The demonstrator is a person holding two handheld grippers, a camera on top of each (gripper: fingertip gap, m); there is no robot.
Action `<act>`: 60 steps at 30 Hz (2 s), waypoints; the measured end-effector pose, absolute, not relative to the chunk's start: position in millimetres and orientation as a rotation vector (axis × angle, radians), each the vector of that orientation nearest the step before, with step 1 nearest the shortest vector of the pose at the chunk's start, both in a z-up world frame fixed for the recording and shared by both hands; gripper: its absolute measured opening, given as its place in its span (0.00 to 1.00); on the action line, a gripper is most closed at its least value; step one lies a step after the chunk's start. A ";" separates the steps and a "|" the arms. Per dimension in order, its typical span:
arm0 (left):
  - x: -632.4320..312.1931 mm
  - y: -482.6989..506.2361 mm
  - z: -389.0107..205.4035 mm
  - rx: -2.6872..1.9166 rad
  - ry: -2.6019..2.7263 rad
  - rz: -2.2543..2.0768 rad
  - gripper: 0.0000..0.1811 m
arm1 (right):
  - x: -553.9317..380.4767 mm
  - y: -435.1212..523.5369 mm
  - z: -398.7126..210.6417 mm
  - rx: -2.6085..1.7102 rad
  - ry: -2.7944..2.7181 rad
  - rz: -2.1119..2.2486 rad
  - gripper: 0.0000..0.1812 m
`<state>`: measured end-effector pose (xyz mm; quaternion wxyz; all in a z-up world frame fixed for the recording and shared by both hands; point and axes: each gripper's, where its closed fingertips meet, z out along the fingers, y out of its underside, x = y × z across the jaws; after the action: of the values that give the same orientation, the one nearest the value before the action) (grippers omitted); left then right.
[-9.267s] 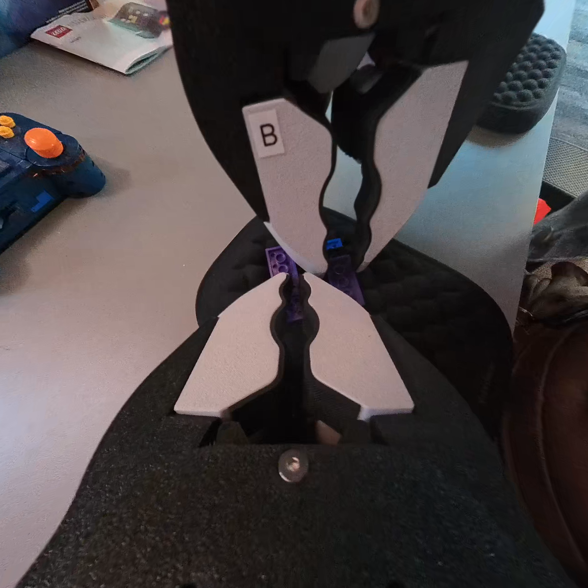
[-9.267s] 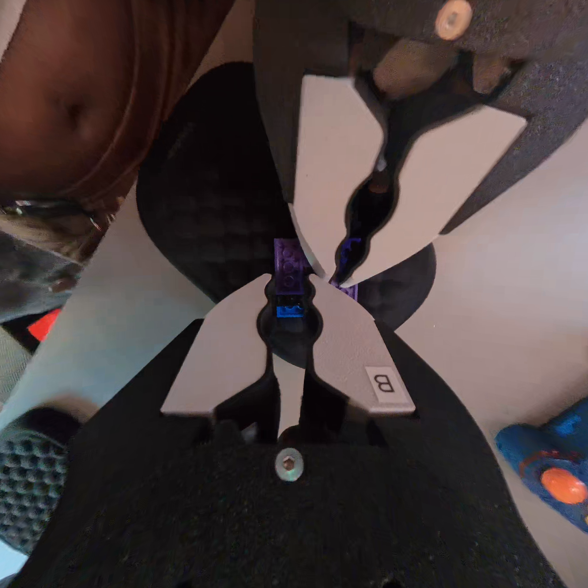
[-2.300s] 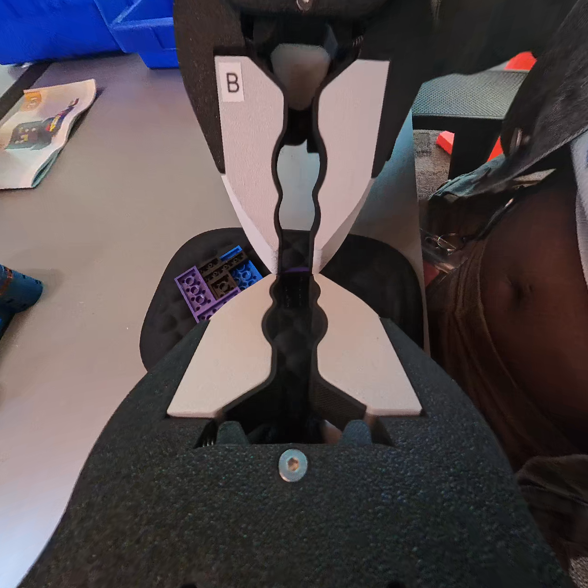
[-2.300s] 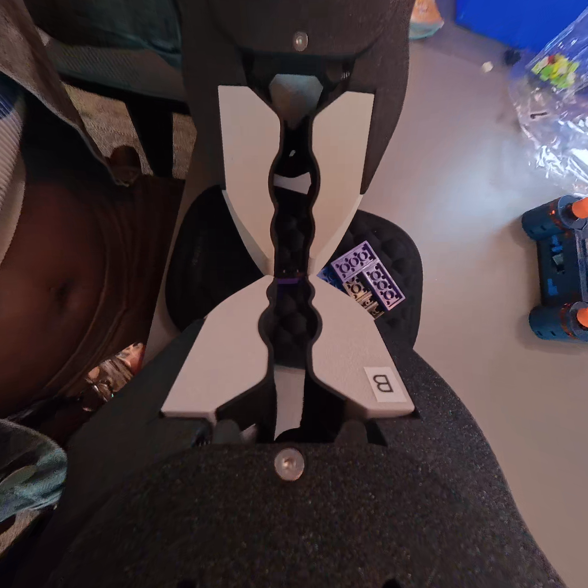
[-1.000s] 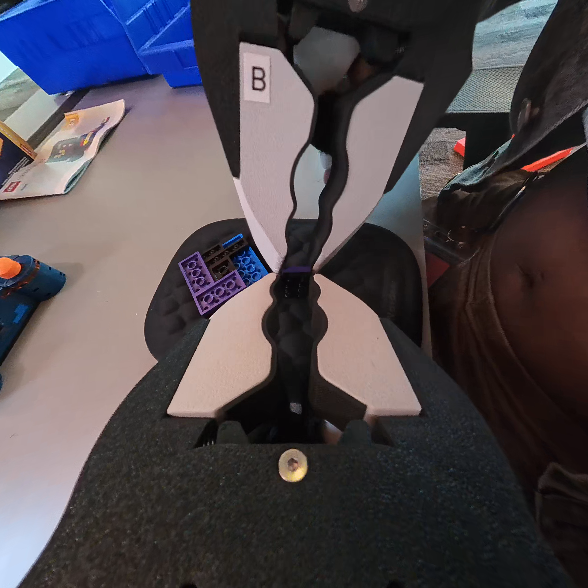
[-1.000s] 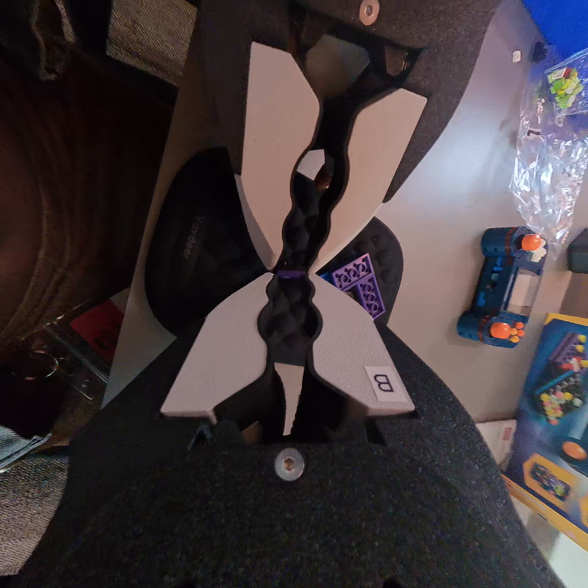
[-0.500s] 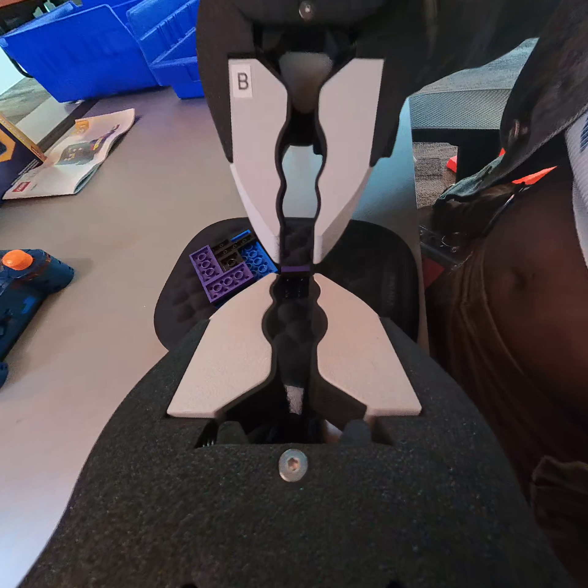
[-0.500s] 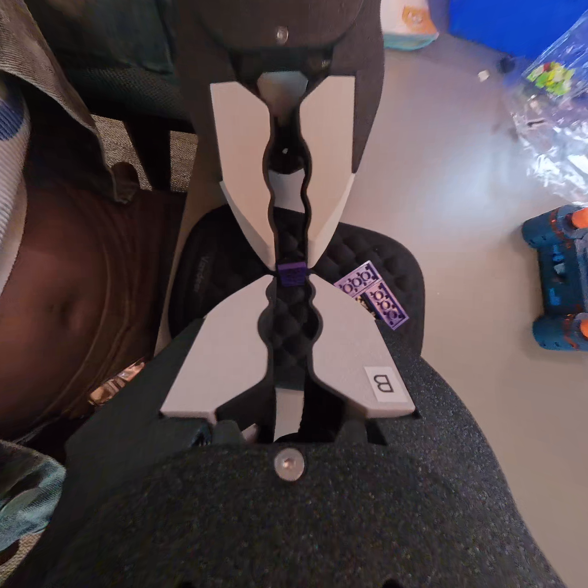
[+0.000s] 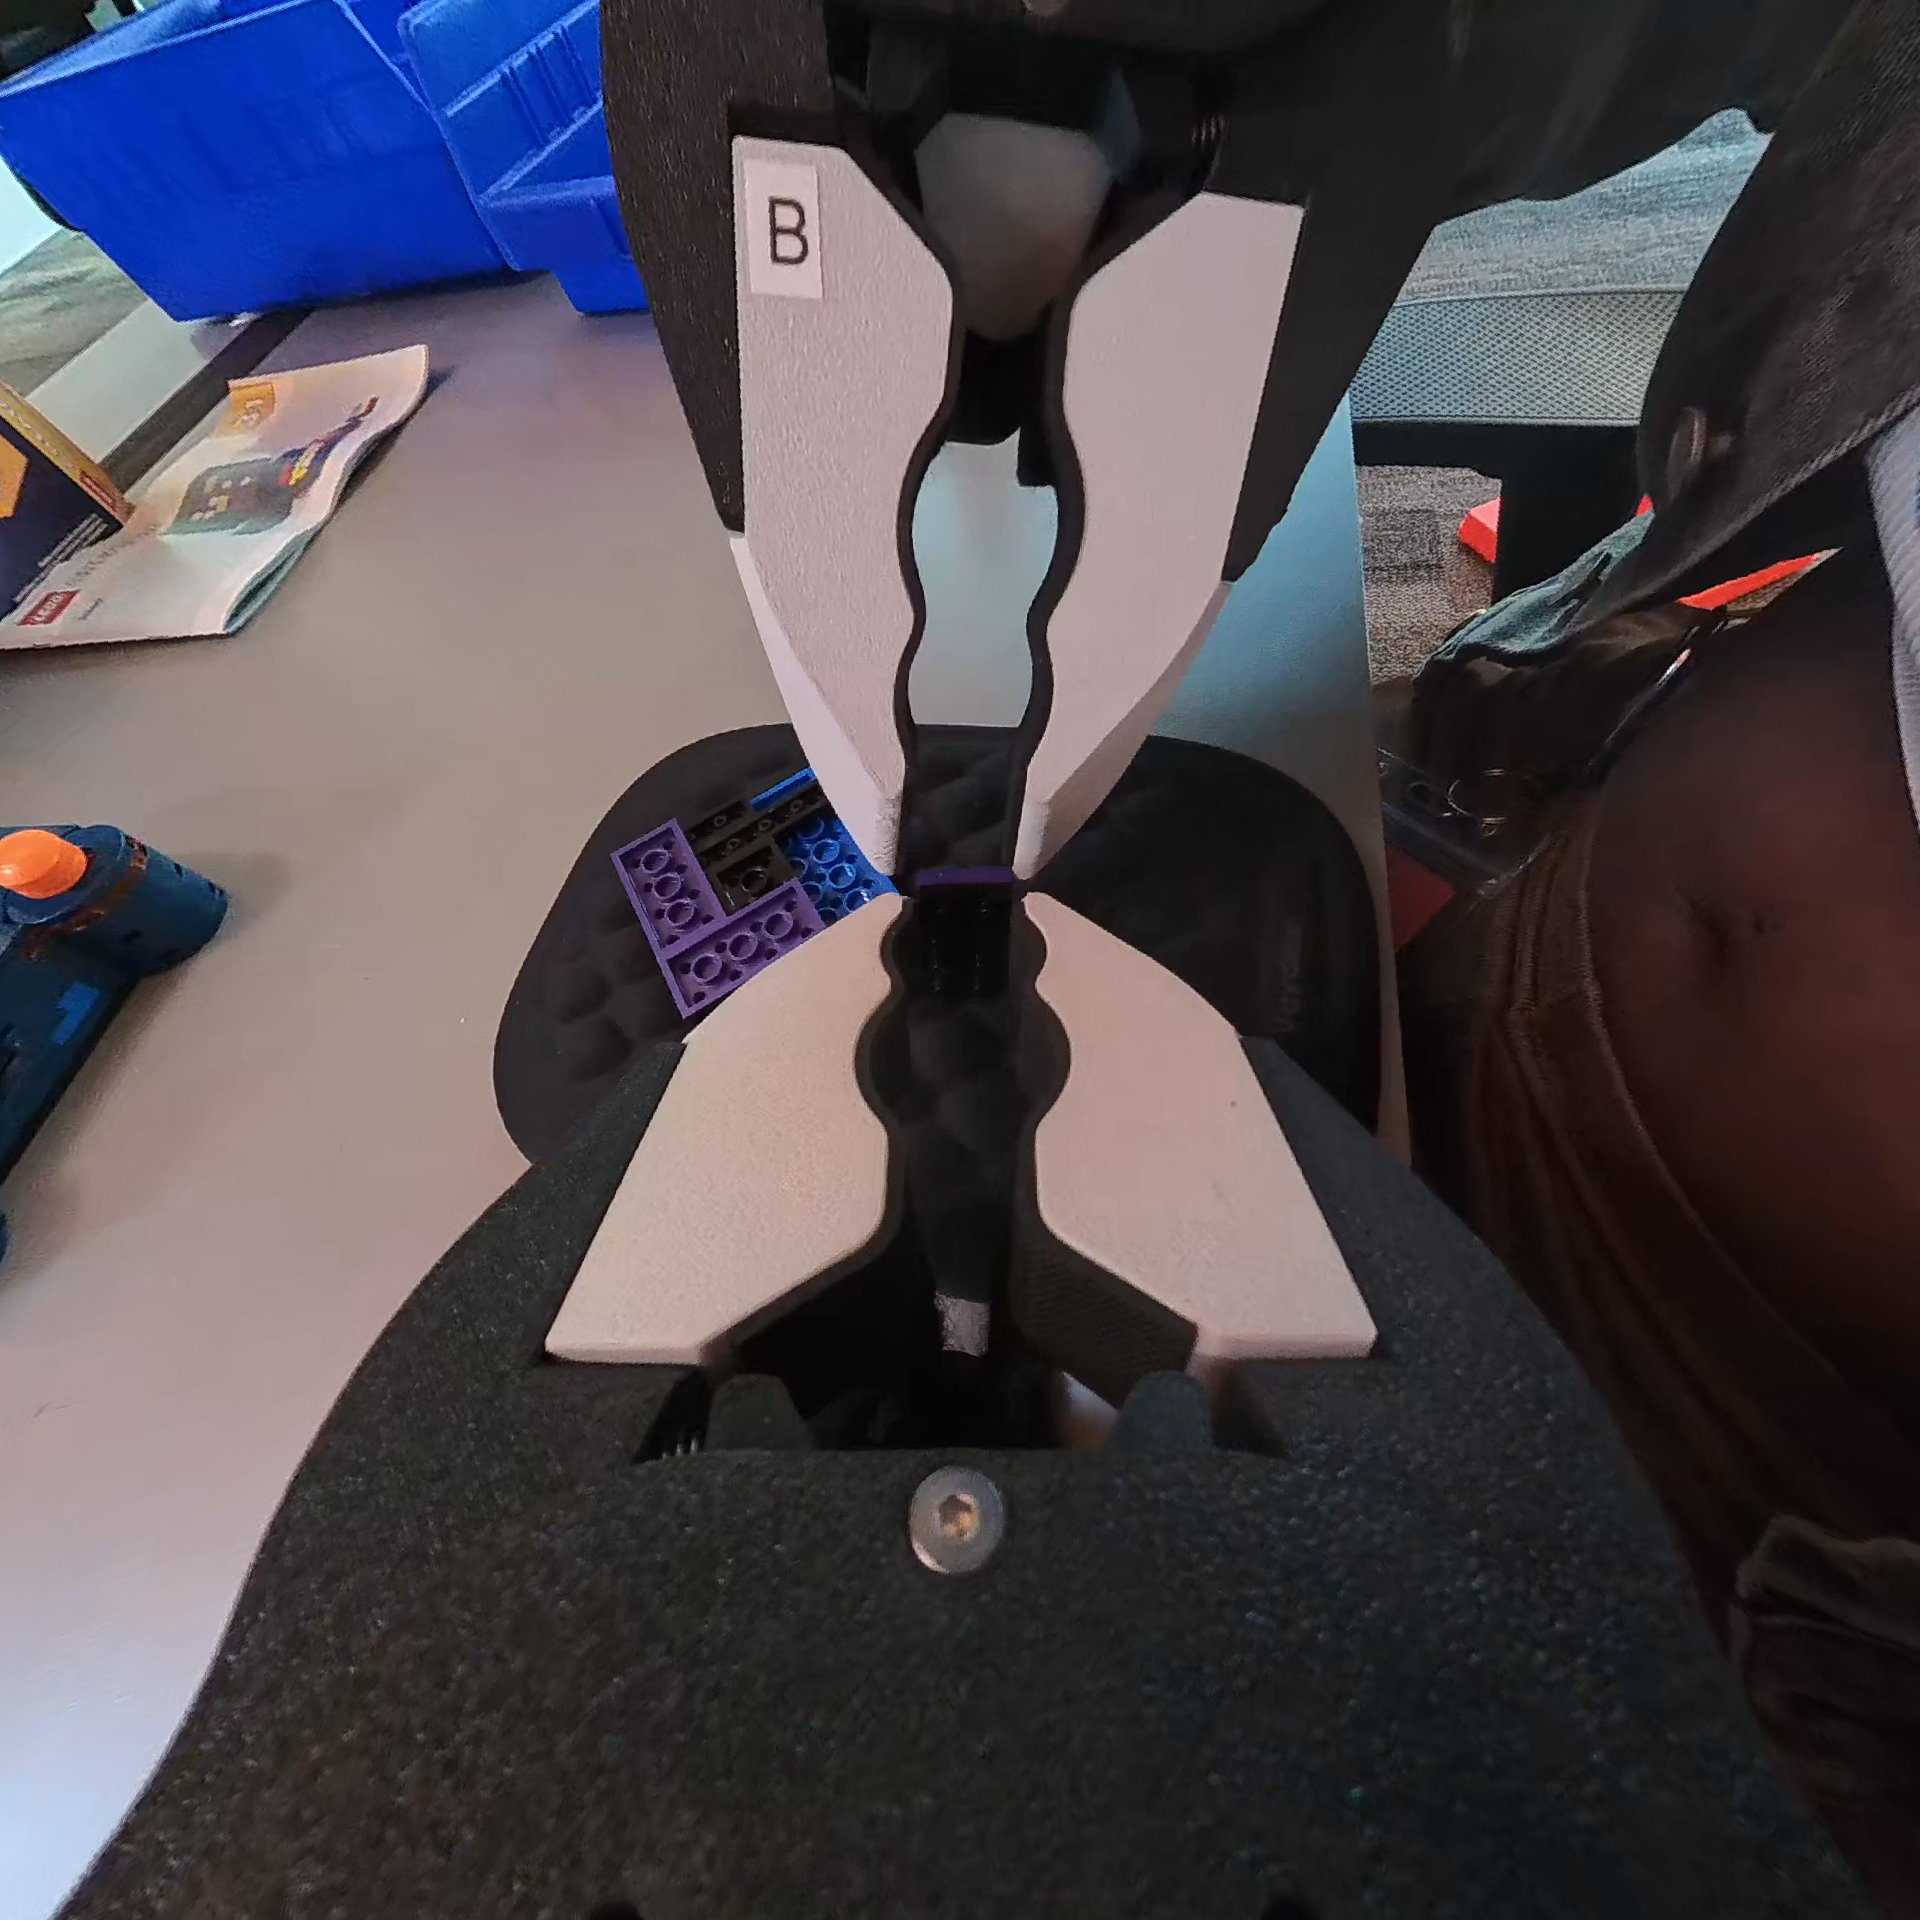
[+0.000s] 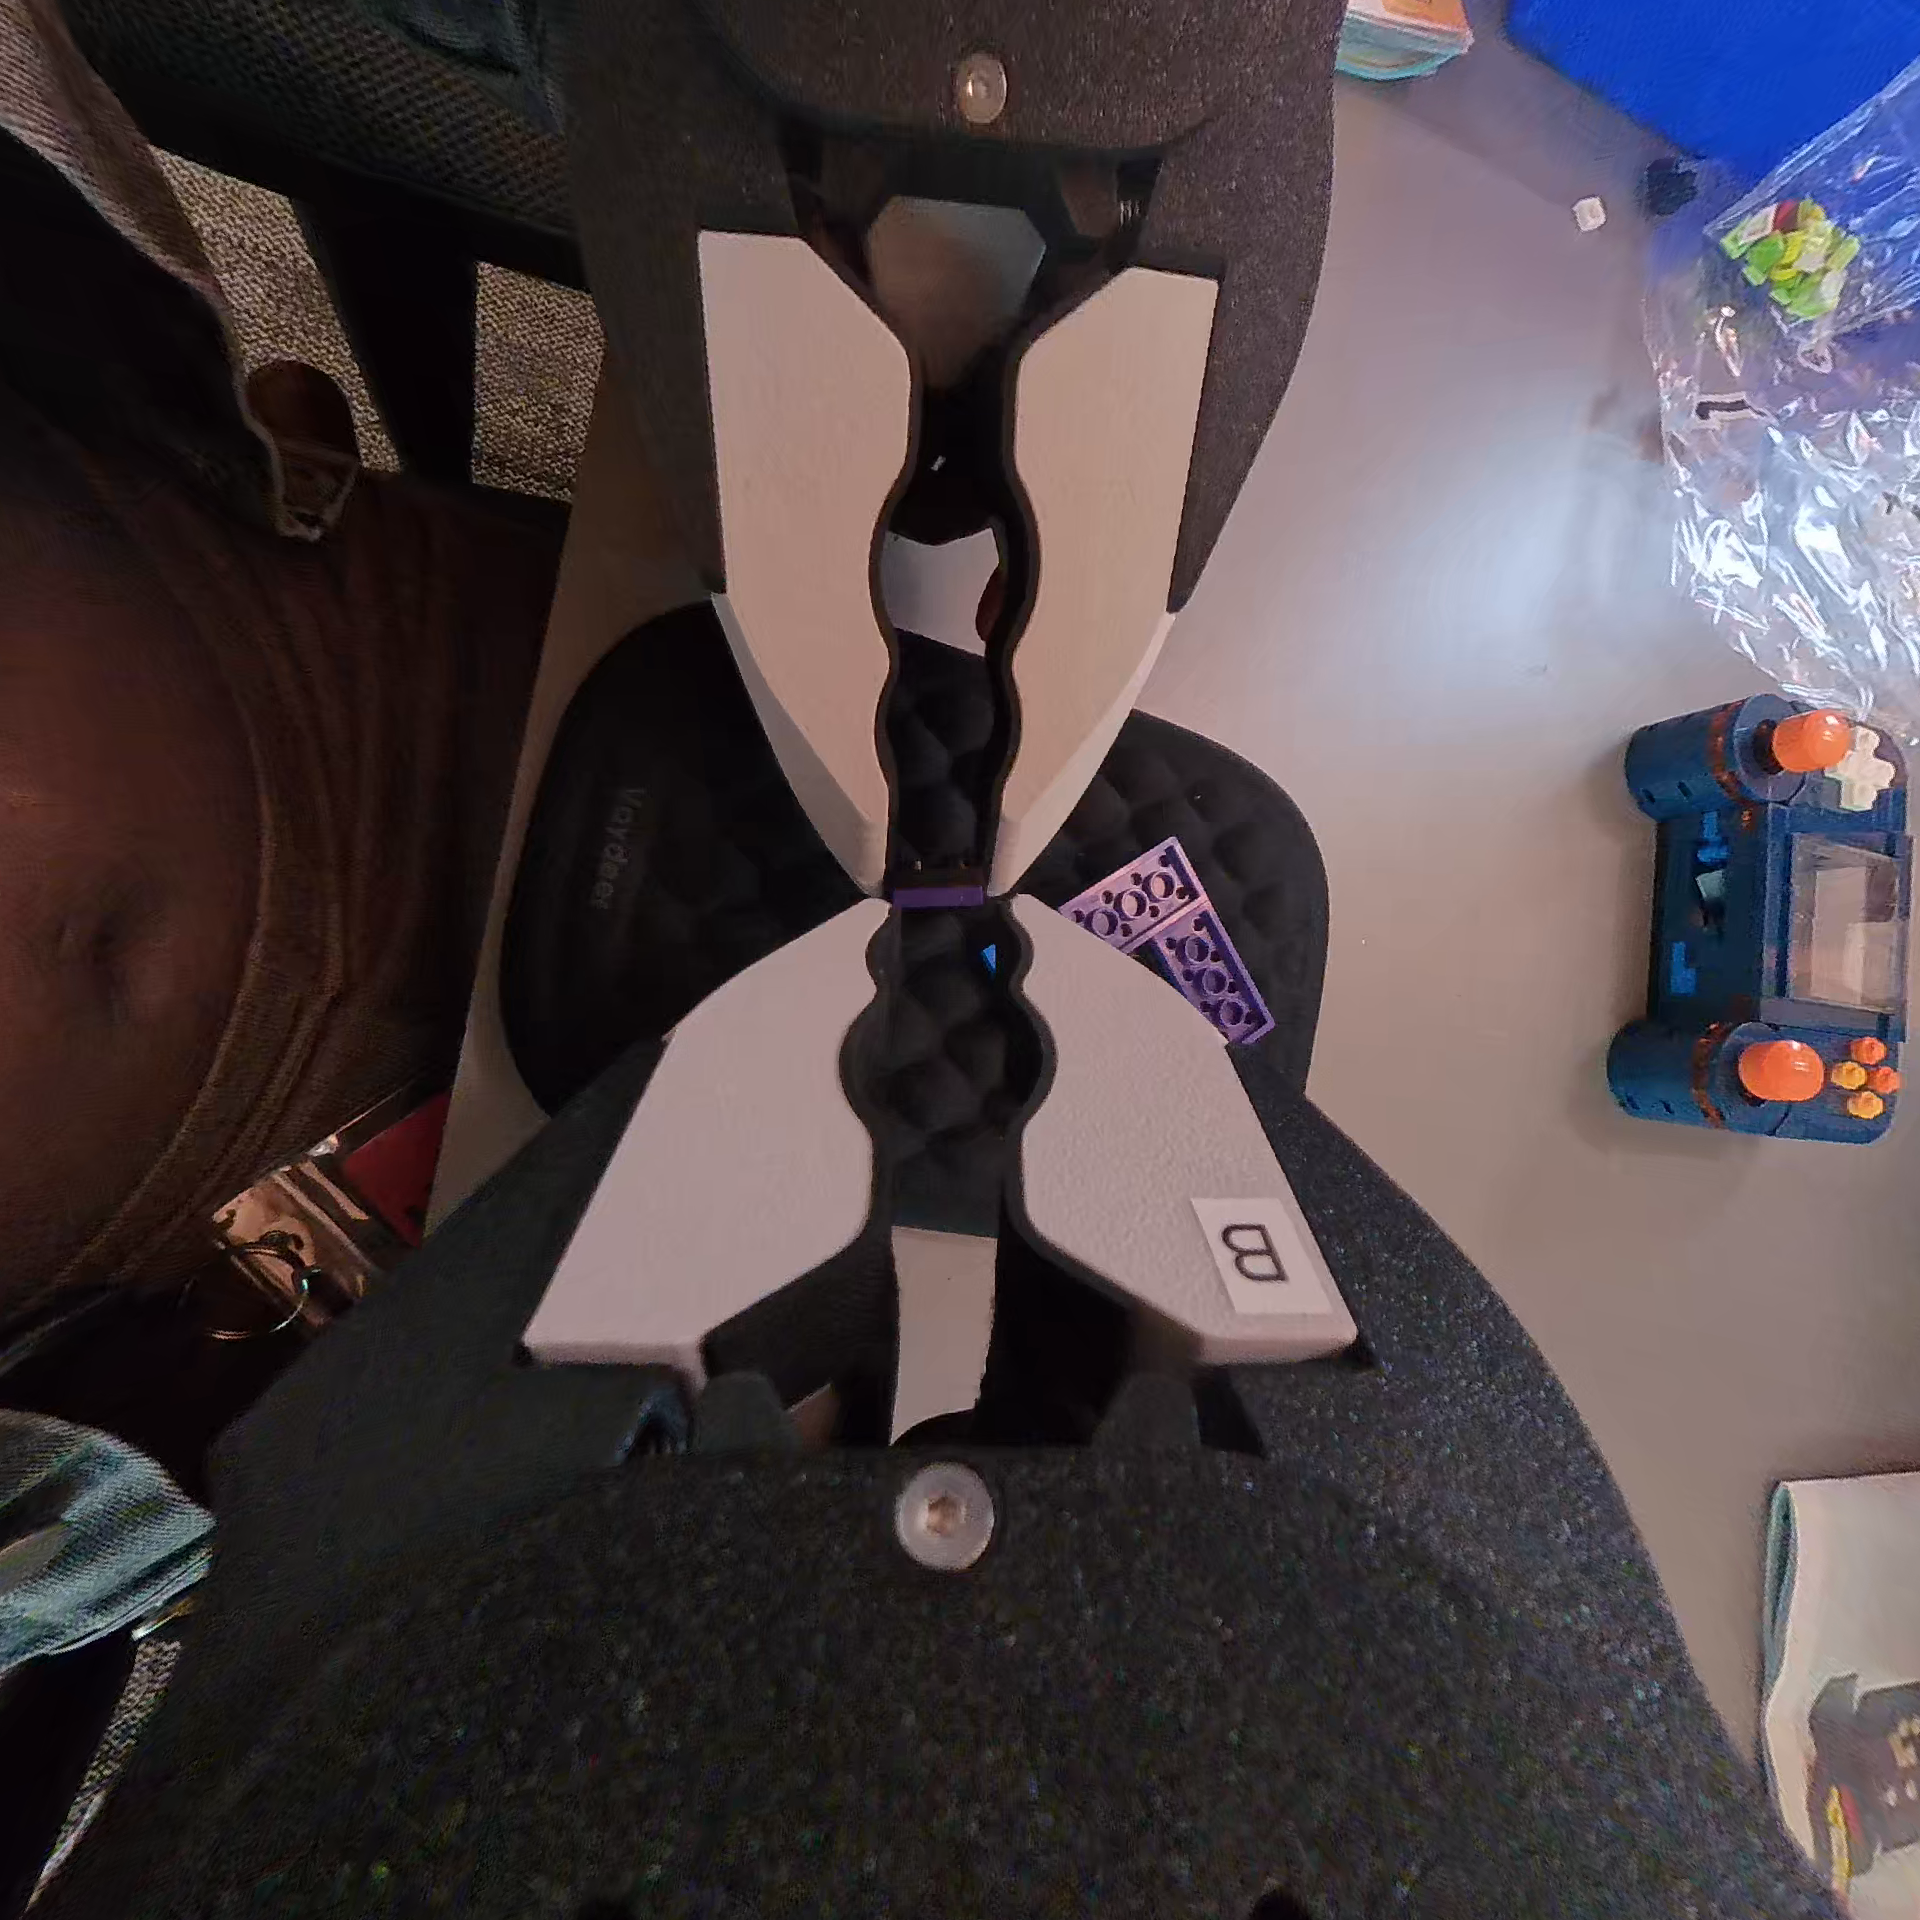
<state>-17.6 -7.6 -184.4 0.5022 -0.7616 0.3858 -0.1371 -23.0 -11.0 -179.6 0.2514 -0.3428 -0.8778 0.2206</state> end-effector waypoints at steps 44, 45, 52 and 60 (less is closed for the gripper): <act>-42.2 -9.8 -180.6 -1.817 0.883 -0.244 0.01 | -12.1 15.9 -205.0 -0.996 -2.484 0.465 0.00; -40.5 -10.7 -182.2 -1.822 0.900 -0.249 0.02 | -12.7 16.2 -204.0 -1.019 -2.459 0.502 0.00; -27.9 -8.4 -180.2 -1.926 0.855 -0.296 0.19 | -4.0 7.4 -192.3 -1.166 -2.309 0.926 0.07; -16.9 1.3 -201.9 -2.209 0.798 -0.227 0.09 | -3.2 9.3 -192.1 -1.166 -2.195 1.007 0.07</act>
<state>-16.9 1.3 -201.9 0.3813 -0.8654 0.3127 -0.0888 -3.2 9.3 -192.1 0.2278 -0.4234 -0.7971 0.3654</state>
